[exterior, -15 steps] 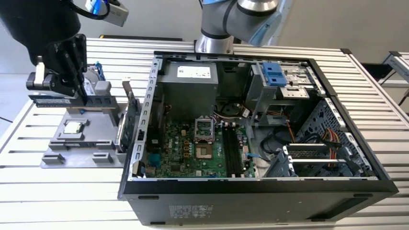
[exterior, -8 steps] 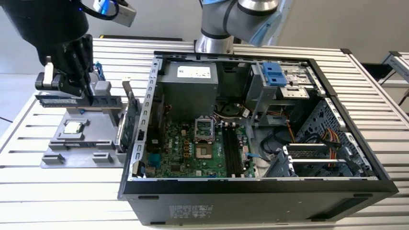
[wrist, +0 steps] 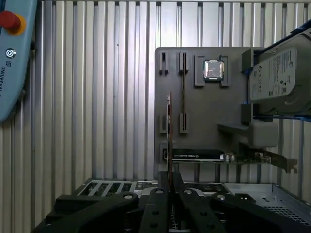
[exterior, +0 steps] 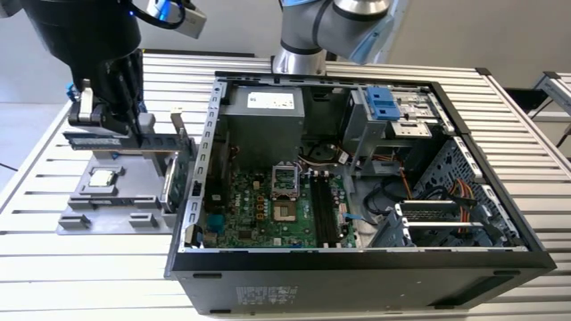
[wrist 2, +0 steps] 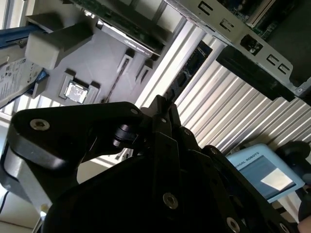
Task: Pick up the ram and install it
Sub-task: 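Pick up the ram and move it above insertion slot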
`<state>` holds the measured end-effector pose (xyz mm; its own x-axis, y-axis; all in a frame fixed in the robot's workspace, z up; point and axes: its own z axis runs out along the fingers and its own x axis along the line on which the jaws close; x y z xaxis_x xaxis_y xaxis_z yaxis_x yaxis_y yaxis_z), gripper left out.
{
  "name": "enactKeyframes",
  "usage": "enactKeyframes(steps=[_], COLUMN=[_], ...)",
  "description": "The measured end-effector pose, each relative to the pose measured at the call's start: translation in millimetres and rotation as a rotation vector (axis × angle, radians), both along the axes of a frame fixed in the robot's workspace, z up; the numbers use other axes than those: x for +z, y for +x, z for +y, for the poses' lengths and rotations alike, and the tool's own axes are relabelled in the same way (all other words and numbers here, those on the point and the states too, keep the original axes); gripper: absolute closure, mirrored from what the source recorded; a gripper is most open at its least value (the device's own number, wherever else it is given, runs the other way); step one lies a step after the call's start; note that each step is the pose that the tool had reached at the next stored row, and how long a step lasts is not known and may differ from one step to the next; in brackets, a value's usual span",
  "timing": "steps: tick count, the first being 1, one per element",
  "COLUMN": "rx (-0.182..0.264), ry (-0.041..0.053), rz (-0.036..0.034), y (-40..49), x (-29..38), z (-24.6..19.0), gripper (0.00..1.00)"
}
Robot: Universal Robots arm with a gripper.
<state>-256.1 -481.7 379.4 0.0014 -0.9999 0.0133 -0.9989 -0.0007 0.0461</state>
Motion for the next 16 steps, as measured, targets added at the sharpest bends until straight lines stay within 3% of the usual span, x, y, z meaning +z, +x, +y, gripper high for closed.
enactKeyframes(steps=[16], rx=[-0.003], ry=[0.0], rz=[0.0053], y=[29.5], x=[0.0], z=[0.0], gripper=[1.0])
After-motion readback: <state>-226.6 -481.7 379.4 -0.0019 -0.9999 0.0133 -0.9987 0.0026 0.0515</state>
